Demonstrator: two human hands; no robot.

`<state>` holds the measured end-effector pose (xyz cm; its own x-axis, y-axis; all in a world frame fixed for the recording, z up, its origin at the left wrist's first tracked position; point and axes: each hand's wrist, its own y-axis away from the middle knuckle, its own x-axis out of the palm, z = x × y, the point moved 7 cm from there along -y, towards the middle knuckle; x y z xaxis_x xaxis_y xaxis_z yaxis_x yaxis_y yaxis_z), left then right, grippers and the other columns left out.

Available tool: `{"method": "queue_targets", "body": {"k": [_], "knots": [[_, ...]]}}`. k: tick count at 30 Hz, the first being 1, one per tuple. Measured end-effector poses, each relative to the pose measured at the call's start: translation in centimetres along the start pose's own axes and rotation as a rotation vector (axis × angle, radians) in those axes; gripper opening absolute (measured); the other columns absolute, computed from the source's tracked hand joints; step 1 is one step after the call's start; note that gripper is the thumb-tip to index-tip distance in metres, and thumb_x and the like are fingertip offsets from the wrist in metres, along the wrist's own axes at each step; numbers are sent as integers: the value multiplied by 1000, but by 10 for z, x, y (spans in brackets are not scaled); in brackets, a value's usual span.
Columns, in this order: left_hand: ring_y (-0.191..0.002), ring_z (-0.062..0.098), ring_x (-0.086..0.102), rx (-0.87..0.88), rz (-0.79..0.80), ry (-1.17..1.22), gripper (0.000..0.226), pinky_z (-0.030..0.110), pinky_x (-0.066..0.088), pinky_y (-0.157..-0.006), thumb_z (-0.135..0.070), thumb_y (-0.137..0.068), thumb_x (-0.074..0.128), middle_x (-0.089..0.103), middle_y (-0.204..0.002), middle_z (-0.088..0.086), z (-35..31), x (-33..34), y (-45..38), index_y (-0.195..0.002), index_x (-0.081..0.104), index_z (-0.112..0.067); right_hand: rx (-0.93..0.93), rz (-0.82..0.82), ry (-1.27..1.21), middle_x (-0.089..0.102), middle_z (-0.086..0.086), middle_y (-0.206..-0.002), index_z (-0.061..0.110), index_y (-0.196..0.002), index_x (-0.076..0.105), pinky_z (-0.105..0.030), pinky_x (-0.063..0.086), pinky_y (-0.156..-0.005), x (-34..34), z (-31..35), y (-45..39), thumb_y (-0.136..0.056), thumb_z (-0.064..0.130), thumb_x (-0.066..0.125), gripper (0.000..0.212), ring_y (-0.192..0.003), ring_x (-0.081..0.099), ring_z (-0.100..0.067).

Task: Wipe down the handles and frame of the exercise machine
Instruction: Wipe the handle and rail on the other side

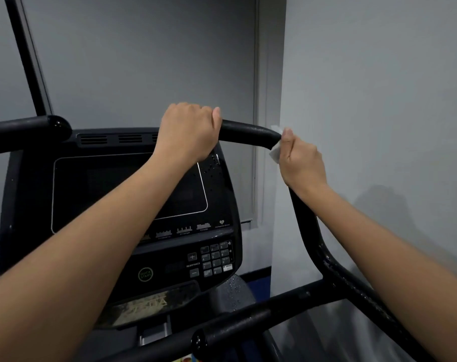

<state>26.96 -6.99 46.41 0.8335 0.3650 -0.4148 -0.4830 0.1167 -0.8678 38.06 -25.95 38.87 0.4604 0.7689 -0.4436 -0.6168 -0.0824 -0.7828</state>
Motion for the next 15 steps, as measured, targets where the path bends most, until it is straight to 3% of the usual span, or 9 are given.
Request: {"method": "queue_targets", "body": {"k": [4,6,9,12,15], "knots": [[-50,27,39,1,110,-112,52,34,29,-55,-28,-107,23,44,-57,7,-5,1,-6,-72,56,-8,124,42,-1,66,-9,-84,18,-103,68,-38,49,-77,1,-7,-3,-104,50,11,65,-86,62,-37],[-58,29,49,30,145,-146,45,33,32,-56,-24,-107,27,57,-69,11,-10,-1,-11,-86,64,-7,30,46,30,62,-6,-81,17,-97,61,-37,43,-72,3,19,-18,-105,42,14,54,-83,58,-37],[-83,38,63,114,206,-170,34,37,40,-60,-16,-105,31,68,-94,14,-23,3,-18,-104,64,-9,-238,12,131,60,-3,-79,18,-98,62,-36,36,-65,12,78,-28,-107,41,14,54,-80,57,-35],[-74,36,59,90,144,-148,40,36,35,-57,-23,-107,29,64,-82,14,-23,3,-13,-87,61,-9,-361,-24,178,66,-7,-84,18,-99,62,-34,31,-62,16,94,-25,-106,45,13,57,-81,61,-33],[-58,31,46,0,52,-61,54,36,28,-57,-31,-108,25,53,-65,11,-16,-1,-4,-74,60,-8,-163,-34,73,68,4,-89,36,-116,65,-34,38,-68,5,48,-16,-102,55,7,63,-83,58,-27]]}}
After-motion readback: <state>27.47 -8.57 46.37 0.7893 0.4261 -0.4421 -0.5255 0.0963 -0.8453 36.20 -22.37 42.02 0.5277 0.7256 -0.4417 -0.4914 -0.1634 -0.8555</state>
